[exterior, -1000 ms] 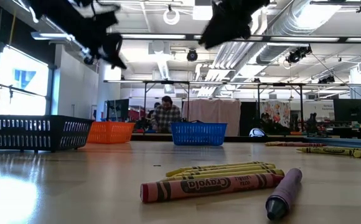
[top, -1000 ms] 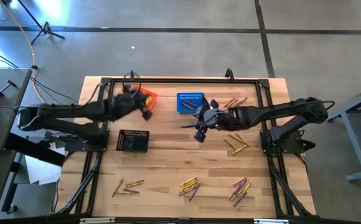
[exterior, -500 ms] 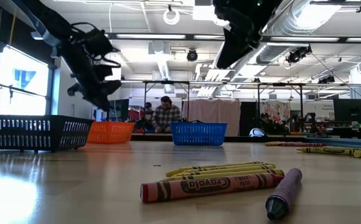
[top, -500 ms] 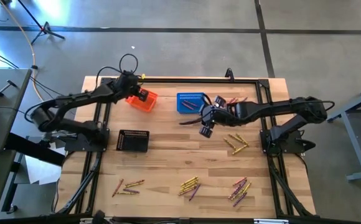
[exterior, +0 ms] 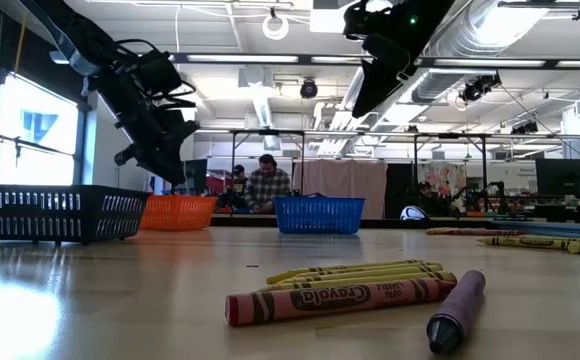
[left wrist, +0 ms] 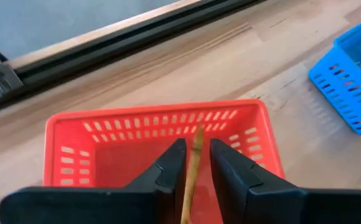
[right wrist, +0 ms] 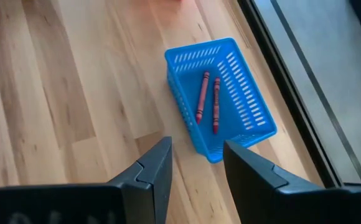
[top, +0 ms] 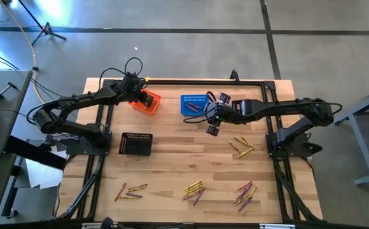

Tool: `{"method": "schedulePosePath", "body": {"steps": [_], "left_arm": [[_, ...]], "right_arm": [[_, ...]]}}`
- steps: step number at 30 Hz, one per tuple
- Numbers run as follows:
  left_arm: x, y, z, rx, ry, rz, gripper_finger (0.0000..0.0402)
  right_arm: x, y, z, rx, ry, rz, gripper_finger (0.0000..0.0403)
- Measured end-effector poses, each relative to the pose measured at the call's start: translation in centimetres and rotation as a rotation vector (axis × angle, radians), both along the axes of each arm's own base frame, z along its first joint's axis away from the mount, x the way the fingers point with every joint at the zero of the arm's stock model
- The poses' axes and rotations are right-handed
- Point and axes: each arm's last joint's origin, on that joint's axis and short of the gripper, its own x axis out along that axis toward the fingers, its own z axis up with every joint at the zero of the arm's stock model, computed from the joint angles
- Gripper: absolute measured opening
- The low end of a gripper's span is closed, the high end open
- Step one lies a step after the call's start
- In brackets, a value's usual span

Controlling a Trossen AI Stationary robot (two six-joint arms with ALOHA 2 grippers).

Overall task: Sort crayons
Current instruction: Put the yellow crayon into the orange bin

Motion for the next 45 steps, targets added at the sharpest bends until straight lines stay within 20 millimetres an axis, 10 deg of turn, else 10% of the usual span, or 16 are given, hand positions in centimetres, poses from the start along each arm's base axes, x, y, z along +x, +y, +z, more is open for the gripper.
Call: {"method": "schedulePosePath", "body": {"steps": [6, 16, 30, 45], "left_arm": [[1.3, -1.7, 1.6, -0.049, -0.188, -0.02, 0.0067], [8.8, -9.7, 5.6, 0.382, -0.521, -0.422, 0.0049], [9.8, -12.1, 5.7, 0.274, -0.655, -0.365, 0.0048], [10.3, -18.3, 5.5, 0.463, -0.533, -0.651, 0.0048]], "right_arm": [[-0.1, -0.7, 0.0, -0.006, 0.0, -0.033, 0.0128], [-0.9, -2.7, -0.3, -0.022, 0.083, -0.06, 0.0128], [-3.1, -6.0, -5.9, 0.06, 0.122, -0.193, 0.0128], [-6.5, 0.1, -9.3, 0.479, 0.421, -0.275, 0.0128]]}}
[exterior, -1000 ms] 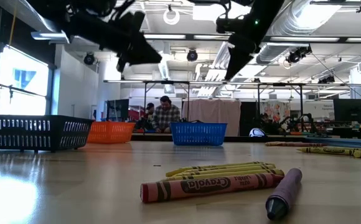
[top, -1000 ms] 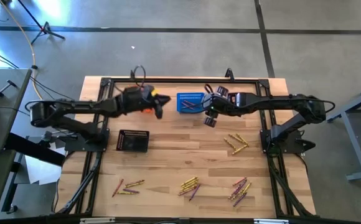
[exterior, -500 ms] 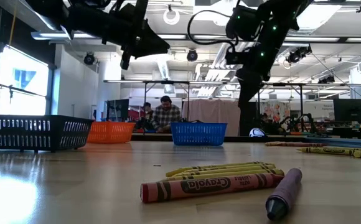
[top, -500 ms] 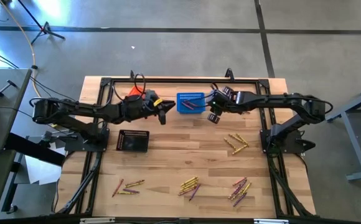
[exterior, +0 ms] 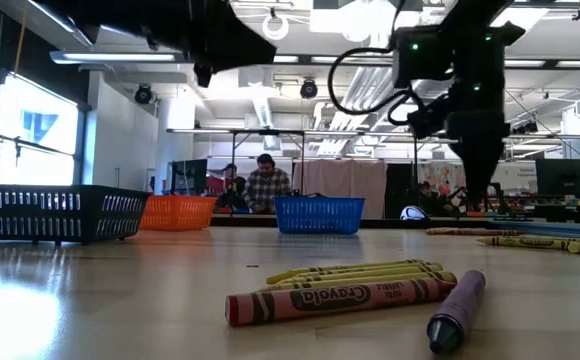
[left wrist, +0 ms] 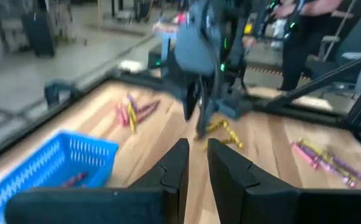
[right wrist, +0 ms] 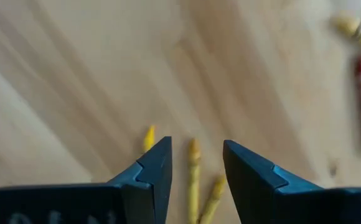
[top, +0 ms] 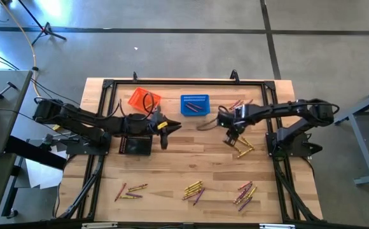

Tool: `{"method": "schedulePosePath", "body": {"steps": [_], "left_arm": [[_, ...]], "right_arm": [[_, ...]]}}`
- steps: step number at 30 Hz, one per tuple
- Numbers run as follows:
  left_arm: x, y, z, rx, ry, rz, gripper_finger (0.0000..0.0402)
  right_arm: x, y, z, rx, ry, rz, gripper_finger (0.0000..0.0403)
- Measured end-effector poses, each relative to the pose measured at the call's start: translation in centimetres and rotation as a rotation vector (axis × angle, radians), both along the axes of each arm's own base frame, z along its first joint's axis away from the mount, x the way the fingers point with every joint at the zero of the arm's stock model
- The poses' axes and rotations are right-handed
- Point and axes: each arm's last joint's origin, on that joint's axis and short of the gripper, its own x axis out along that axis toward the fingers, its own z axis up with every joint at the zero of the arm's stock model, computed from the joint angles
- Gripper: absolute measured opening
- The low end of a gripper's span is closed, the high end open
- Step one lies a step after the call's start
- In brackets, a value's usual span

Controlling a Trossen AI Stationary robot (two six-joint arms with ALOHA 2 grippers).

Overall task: Sort crayons
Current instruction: Put the yellow crayon into the orange bin

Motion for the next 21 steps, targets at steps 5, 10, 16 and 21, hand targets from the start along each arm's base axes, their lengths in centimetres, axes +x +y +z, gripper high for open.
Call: {"method": "schedulePosePath", "body": {"steps": [5, 10, 16, 21], "left_arm": [[0.1, -0.5, 0.8, -0.006, -0.083, -0.014, 0.0048], [0.1, -0.5, 1.1, -0.003, -0.114, -0.015, 0.0048], [0.1, -0.5, 1.3, -0.014, -0.13, -0.013, 0.0048], [0.1, -0.6, 1.5, -0.025, -0.155, -0.015, 0.0048]], "right_arm": [[-0.1, 2.2, -0.8, 0.008, -0.008, -0.047, 0.0128], [-0.5, 4.0, -1.7, -0.035, -0.018, -0.056, 0.0128], [-1.1, 5.0, -3.3, -0.057, -0.047, -0.073, 0.0128], [-1.7, 4.9, -4.0, -0.077, -0.037, -0.085, 0.0128]]}}
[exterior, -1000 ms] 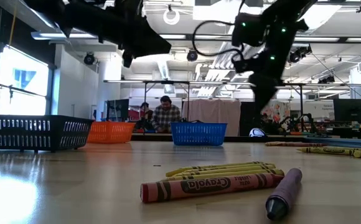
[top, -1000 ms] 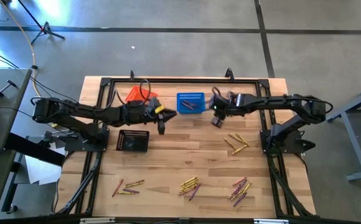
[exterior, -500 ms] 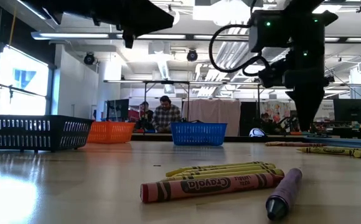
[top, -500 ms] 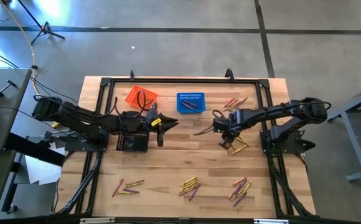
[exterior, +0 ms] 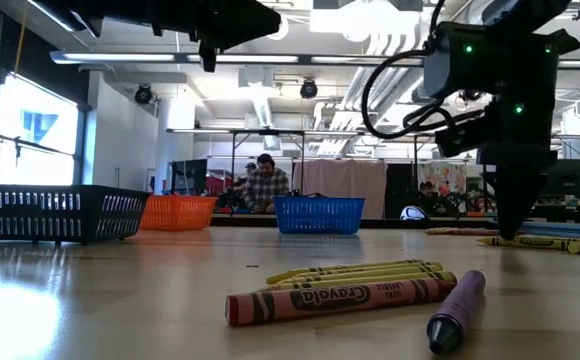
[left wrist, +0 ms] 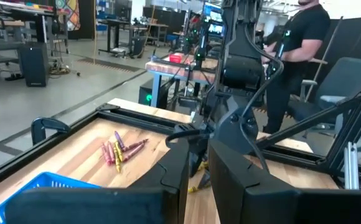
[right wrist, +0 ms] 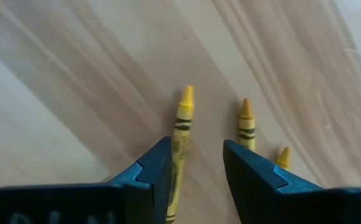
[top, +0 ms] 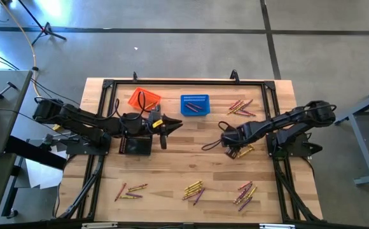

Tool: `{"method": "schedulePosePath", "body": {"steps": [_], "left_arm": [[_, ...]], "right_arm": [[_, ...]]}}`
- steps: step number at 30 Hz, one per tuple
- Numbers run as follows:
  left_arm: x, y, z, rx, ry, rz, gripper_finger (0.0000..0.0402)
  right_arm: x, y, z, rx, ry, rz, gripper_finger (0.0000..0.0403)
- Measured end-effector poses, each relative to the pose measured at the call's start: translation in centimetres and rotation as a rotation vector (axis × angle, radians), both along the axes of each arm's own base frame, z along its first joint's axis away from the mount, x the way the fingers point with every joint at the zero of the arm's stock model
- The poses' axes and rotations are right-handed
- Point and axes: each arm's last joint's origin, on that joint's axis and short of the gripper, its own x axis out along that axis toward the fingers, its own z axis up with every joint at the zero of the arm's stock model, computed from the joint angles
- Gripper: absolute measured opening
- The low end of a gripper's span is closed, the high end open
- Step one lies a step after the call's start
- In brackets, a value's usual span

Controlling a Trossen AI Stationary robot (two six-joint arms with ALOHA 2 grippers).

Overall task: Sort crayons
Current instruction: Put the yellow crayon into the orange bin

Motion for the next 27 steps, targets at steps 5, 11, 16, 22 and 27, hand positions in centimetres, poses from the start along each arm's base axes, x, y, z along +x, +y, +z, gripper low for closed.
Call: {"method": "schedulePosePath", "body": {"steps": [5, 11, 16, 22, 27], "left_arm": [[0.0, -0.3, 0.0, 0.001, 0.0, -0.011, 0.0048], [0.0, -0.4, 0.0, 0.001, 0.0, -0.01, 0.0048], [0.0, -0.4, 0.0, 0.001, 0.0, -0.008, 0.0048], [0.0, -0.4, 0.0, 0.002, 0.001, -0.007, 0.0048], [0.0, -0.4, 0.0, 0.014, 0.003, -0.008, 0.0048]], "right_arm": [[-0.2, -0.1, -0.5, -0.018, -0.009, 0.013, 0.0128], [-0.3, 0.0, -1.1, 0.012, -0.047, 0.018, 0.0128], [-0.3, 0.0, -1.2, 0.021, -0.054, 0.018, 0.0106], [-0.1, 0.1, -1.2, 0.052, -0.067, 0.033, 0.0032], [0.2, 0.1, -1.0, 0.055, -0.074, 0.07, 0.0015]]}}
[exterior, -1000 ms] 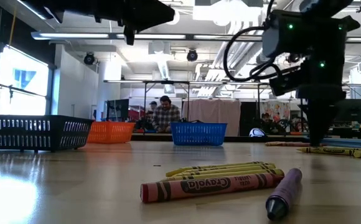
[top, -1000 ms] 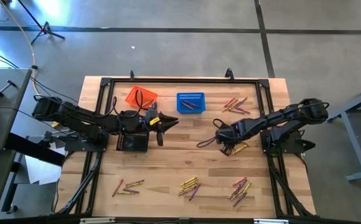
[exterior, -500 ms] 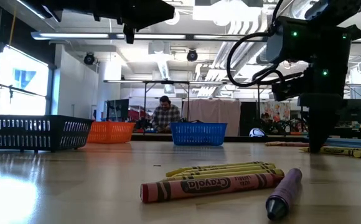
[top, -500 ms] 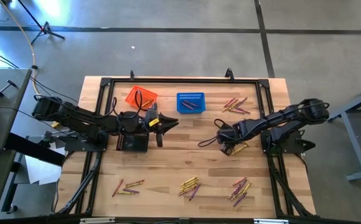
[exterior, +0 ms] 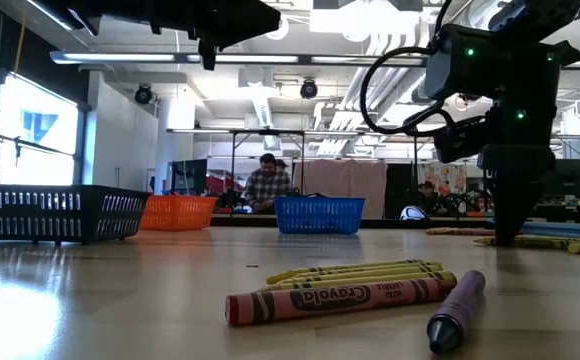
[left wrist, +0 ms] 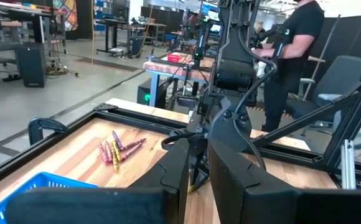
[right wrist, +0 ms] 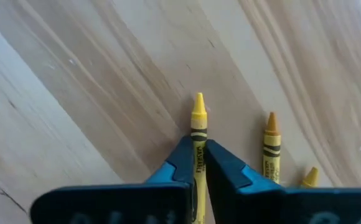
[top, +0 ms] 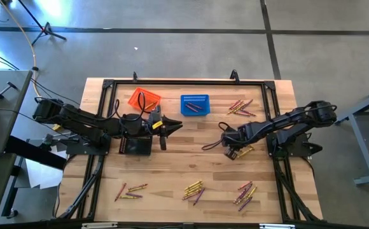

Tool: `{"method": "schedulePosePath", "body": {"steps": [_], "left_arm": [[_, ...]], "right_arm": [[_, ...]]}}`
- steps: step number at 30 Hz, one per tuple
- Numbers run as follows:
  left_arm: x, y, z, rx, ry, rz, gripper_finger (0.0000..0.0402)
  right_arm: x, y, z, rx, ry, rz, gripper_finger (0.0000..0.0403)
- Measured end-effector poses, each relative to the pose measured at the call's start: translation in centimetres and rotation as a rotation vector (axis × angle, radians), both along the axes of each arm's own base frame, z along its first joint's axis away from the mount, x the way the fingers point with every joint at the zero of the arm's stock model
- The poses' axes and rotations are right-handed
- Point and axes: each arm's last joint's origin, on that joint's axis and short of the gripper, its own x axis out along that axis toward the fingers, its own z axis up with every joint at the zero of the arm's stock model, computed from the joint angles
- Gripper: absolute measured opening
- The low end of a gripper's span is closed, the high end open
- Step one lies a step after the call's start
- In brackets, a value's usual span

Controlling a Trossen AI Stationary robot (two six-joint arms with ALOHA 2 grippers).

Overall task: Sort crayons
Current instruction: Put the yellow crayon into the orange bin

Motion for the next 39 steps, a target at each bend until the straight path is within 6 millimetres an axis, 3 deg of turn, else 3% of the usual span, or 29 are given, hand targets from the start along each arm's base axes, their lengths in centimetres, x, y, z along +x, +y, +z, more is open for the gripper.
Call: {"method": "schedulePosePath", "body": {"steps": [7, 11, 15, 23, 32, 39], "left_arm": [[0.0, -0.7, -0.5, 0.157, 0.062, -0.039, 0.0048], [0.1, -0.7, -0.4, 0.162, 0.056, -0.034, 0.0048], [0.1, 0.0, 0.0, 0.107, 0.008, 0.024, 0.0048], [1.2, 1.0, -1.2, 0.128, 0.008, 0.154, 0.0048], [3.0, 1.2, -1.2, 0.126, 0.011, 0.088, 0.0054], [4.4, 1.1, -1.6, 0.128, 0.027, 0.068, 0.0102]], "right_arm": [[2.3, 0.1, 3.0, 0.004, -0.147, 0.142, 0.0006], [4.0, 0.2, 6.7, -0.058, -0.281, 0.257, 0.0008], [5.2, 0.0, 11.0, -0.226, -0.4, 0.318, 0.0007], [5.9, -0.5, 17.8, -0.454, -0.579, 0.368, 0.0005], [6.9, -1.7, 19.6, -0.491, -0.728, 0.4, 0.0004], [7.1, -2.3, 19.9, -0.465, -0.768, 0.401, 0.0003]]}}
